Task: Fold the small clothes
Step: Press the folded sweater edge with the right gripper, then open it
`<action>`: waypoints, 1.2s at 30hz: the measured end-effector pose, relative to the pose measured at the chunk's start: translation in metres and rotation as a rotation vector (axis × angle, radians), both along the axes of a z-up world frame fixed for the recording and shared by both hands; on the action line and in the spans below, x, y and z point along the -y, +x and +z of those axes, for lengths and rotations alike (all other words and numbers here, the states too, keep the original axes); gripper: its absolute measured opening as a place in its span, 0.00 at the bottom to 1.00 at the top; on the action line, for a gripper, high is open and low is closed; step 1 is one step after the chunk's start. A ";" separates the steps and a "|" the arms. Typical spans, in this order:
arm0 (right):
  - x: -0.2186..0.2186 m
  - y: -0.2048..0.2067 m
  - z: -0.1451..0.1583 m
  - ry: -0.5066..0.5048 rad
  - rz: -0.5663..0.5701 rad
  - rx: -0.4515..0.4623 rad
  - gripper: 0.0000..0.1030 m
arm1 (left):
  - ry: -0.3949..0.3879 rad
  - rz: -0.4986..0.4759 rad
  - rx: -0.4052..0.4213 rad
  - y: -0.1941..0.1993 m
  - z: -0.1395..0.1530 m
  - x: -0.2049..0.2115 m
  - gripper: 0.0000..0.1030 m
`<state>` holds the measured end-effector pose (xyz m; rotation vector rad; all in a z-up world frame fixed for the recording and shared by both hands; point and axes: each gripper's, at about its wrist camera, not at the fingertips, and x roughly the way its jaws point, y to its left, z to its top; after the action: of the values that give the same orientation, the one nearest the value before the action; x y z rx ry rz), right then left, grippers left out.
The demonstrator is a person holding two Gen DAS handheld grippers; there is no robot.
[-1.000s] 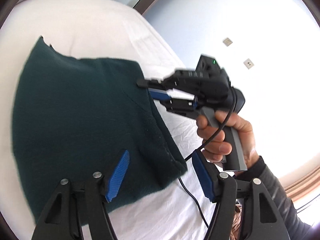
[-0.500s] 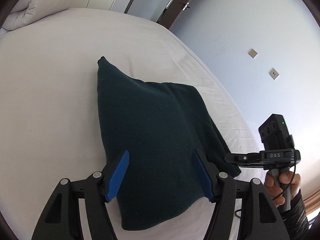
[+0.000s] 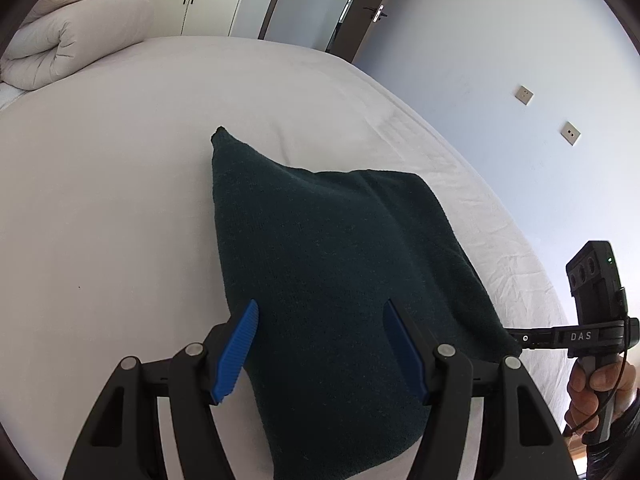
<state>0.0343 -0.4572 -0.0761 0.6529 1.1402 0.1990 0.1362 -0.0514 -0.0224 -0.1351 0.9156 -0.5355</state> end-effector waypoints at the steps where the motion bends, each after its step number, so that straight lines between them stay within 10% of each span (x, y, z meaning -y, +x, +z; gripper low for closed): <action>1: 0.014 -0.003 -0.011 0.056 -0.040 -0.015 0.06 | 0.003 0.002 0.000 0.002 0.000 0.002 0.65; 5: 0.048 -0.024 -0.027 0.188 -0.114 -0.009 0.07 | 0.015 0.001 0.008 0.004 -0.001 0.005 0.65; 13: 0.017 -0.036 0.044 0.071 0.004 0.178 0.07 | 0.009 0.019 0.009 0.005 -0.001 0.006 0.65; 25: -0.003 -0.016 0.013 0.048 0.046 0.095 0.01 | 0.007 0.012 0.017 0.005 -0.003 0.012 0.65; 33: 0.052 -0.058 -0.048 0.146 -0.187 0.006 0.00 | -0.010 0.013 -0.001 0.010 -0.017 0.008 0.65; 36: 0.057 -0.083 -0.035 0.200 -0.208 0.152 0.00 | -0.020 0.018 -0.009 0.011 -0.019 0.005 0.65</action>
<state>-0.0491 -0.5142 -0.1115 0.9129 0.9061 0.1832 0.1473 -0.0565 -0.0417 -0.1637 0.9169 -0.5275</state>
